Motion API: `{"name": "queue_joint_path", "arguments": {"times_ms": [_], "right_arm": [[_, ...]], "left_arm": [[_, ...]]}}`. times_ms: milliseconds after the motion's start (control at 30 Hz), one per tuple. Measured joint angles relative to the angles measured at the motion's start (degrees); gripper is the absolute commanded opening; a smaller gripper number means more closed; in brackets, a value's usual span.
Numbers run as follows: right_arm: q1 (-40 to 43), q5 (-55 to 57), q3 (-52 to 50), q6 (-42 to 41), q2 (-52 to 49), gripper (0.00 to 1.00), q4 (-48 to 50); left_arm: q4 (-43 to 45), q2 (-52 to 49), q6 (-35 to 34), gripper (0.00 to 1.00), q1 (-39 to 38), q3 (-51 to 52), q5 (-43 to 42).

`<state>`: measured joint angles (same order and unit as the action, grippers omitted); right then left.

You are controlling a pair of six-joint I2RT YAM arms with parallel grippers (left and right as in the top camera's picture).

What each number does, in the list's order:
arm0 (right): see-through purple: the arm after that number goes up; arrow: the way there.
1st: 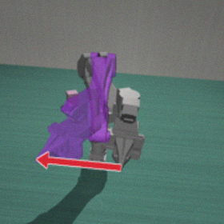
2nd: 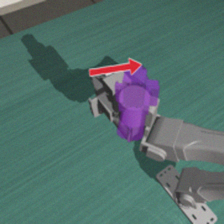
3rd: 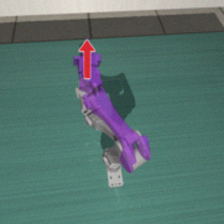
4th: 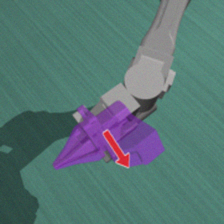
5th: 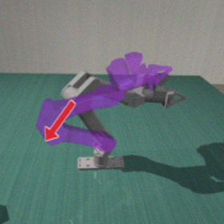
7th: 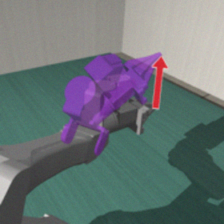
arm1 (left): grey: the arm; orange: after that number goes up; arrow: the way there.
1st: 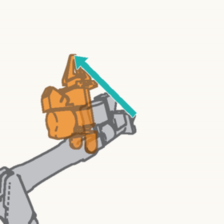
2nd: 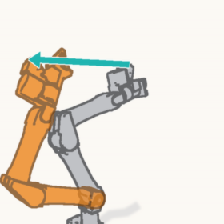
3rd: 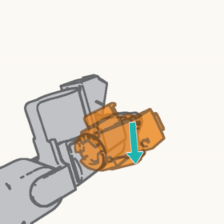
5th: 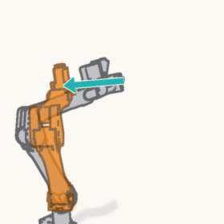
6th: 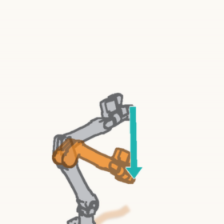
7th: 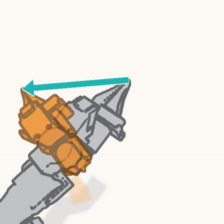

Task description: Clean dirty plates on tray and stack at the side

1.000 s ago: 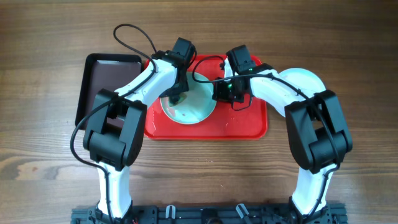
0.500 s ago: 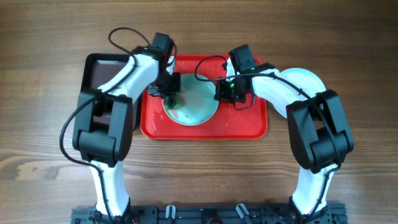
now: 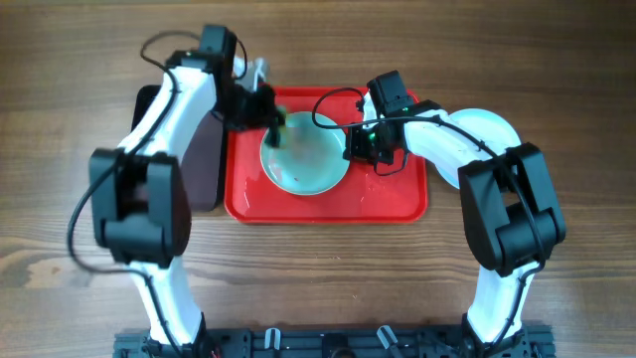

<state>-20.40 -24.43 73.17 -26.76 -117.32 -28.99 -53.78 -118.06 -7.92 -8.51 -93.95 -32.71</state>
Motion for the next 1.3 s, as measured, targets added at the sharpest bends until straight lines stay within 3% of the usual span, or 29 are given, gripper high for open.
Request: {"name": "queue_joint_path", "arguments": {"times_ms": [167, 367, 400, 433, 800, 1000, 1300], "right_arm": [[0.0, 0.0, -0.1, 0.0, 0.0, 0.05, 0.5], [0.2, 3.1, -0.3, 0.2, 0.0, 0.13, 4.6], [0.2, 3.5, -0.3, 0.6, 0.0, 0.12, 5.1], [0.2, 4.0, -0.3, 1.3, 0.0, 0.04, 5.4], [0.3, 5.7, 0.1, 4.4, 0.8, 0.04, 1.9], [0.3, 14.0, -0.7, 4.6, 9.4, 0.04, -6.3], [-3.8, 38.4, -0.6, 4.5, 26.6, 0.04, -14.6]], "left_arm": [[0.4, 7.6, 0.2, 0.04, 0.0, -2.8, 1.7], [-1.1, 10.0, 0.2, 0.04, 0.0, -3.1, 9.0], [-1.6, 9.9, 0.2, 0.04, 0.0, -3.1, 10.3], [-1.8, 9.9, 0.2, 0.04, 0.0, -3.1, 11.2], [-2.0, 9.8, 0.0, 0.04, 0.0, -2.0, 16.2], [-2.0, 9.0, -1.6, 0.04, 0.0, -0.7, 16.4], [-2.0, 9.0, -2.8, 0.04, -0.1, -0.7, 16.4]]}}
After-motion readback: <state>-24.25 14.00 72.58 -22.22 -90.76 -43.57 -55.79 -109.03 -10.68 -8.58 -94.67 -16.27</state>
